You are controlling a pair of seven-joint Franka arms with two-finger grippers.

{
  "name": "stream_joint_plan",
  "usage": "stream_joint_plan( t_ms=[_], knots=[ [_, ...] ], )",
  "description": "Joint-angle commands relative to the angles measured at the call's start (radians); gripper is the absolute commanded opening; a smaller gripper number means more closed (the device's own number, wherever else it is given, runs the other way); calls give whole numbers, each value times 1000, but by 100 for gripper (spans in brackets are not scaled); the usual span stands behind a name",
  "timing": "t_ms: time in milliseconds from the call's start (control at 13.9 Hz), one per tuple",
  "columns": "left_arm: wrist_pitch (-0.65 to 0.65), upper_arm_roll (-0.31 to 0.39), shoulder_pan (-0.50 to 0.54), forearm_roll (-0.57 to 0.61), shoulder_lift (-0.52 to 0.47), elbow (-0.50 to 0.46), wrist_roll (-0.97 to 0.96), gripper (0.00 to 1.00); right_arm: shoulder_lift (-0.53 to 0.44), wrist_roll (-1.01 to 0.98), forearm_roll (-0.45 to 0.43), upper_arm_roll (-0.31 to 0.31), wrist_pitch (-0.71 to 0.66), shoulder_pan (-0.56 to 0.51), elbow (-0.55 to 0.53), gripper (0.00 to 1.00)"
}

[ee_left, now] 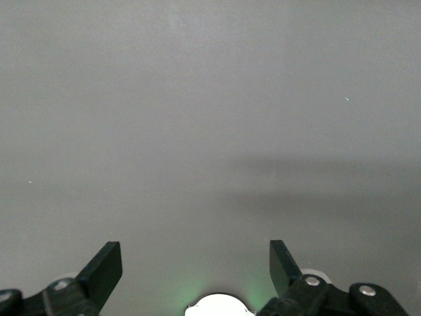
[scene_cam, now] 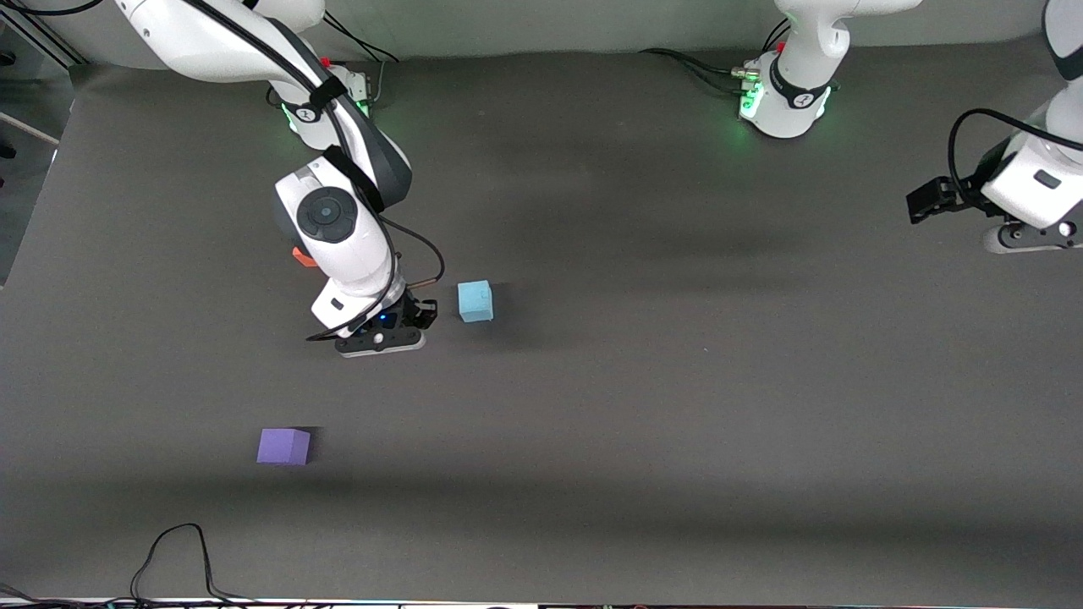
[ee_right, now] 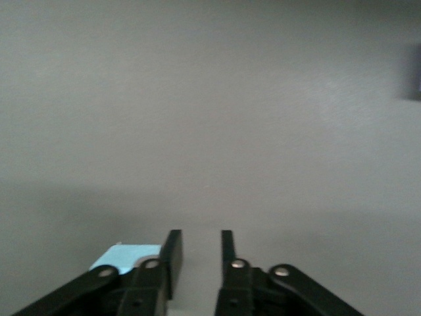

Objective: Place blue block between orange and purple blocks
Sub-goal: 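Carry the blue cube with the right gripper toward the orange cube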

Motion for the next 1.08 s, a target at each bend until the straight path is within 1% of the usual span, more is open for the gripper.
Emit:
stream_joint_plan(
  t_ms=[0, 144, 216, 360, 432, 576, 720, 792, 864, 936, 1008],
  knots=[
    [23, -19, 28, 13, -28, -28, -6, 100, 21, 85, 30, 2, 115, 48, -61, 100],
    [21, -17, 17, 13, -17, -13, -10, 100, 41, 92, 28, 5, 211, 54, -119, 100],
    [21, -17, 14, 13, -10, -7, -10, 100, 58, 93, 30, 7, 257, 74, -139, 100],
    [27, -14, -1, 13, -4, 11, -9, 100, 108, 152, 22, 10, 329, 94, -153, 100],
    [18, -10, -12, 14, 13, 40, -12, 100, 128, 163, 22, 10, 349, 114, -153, 100],
    [-20, 41, -39, 28, 68, 142, 5, 100, 141, 163, 17, 7, 358, 126, -167, 100],
    [-37, 81, -70, 30, 114, 212, 27, 100, 139, 163, -39, 4, 358, 117, -193, 100],
    [-36, 82, -76, 36, 118, 229, 27, 100, 137, 163, -51, 1, 358, 114, -208, 97],
    [-31, 83, -84, 56, 116, 242, 27, 100, 137, 163, -55, -1, 358, 114, -211, 74],
    [-23, 83, -92, 68, 115, 252, 25, 100, 137, 163, -55, -1, 358, 114, -214, 47],
    [-14, 83, -93, 68, 116, 272, 25, 100, 137, 162, -56, -1, 358, 112, -214, 26]
  ],
)
